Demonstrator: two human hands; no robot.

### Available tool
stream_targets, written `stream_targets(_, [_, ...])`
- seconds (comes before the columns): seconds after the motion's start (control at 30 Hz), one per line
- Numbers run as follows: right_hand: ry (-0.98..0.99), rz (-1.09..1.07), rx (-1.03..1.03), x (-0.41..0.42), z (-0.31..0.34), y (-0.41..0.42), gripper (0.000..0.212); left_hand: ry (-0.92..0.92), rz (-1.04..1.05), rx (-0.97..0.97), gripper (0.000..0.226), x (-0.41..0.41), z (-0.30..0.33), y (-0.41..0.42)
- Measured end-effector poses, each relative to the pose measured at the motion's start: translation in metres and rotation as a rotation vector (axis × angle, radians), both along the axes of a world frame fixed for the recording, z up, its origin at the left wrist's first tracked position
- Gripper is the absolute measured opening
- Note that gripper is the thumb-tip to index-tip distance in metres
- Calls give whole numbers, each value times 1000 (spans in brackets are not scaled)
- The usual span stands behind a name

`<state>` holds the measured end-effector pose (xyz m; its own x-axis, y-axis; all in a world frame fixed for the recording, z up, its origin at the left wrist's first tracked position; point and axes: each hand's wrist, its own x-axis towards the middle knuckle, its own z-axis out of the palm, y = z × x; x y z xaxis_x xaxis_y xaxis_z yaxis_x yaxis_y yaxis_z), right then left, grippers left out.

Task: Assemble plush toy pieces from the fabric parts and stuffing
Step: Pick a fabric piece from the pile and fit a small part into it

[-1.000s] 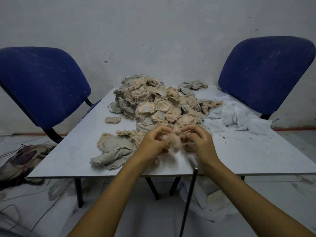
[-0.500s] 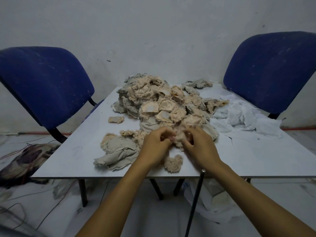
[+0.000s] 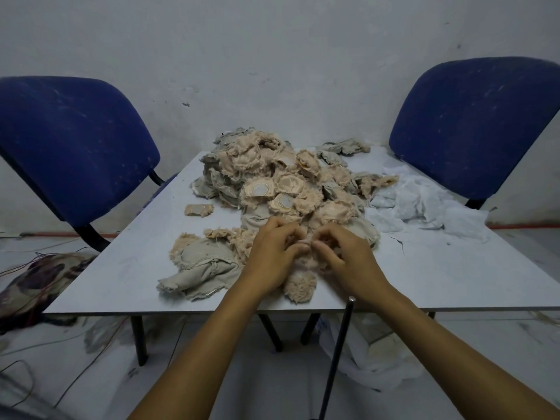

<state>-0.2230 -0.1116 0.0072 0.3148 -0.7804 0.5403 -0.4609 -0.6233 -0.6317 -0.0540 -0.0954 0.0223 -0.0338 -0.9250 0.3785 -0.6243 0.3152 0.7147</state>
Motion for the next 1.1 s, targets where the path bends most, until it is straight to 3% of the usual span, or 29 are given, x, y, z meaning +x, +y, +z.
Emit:
stream_targets(0.07, [22, 29, -10, -2, -3, 0, 7, 3, 2, 1, 15, 2, 0, 0])
stream_targets(0.2, [70, 101, -69, -7, -4, 0, 35, 95, -58, -24, 13, 8, 1, 3])
stream_targets(0.47, [-106, 104, 49, -2, -3, 3, 20, 148, -86, -73, 20, 8, -3, 5])
stream_targets(0.6, [-118, 157, 78, -1, 2, 5, 26, 248, -73, -14, 20, 8, -1, 4])
stream_targets(0.73, [-113, 280, 158, -7, 8, 3, 32, 461, -108, 87, 15, 6, 5, 6])
stream_targets(0.9, [-99, 280, 170, -9, 8, 3, 42, 517, -87, 206, 15, 7, 7, 1])
stream_targets(1.1, [-194, 266, 200, -2, 4, 3, 22, 630, -129, 264, 21, 1, 3, 0])
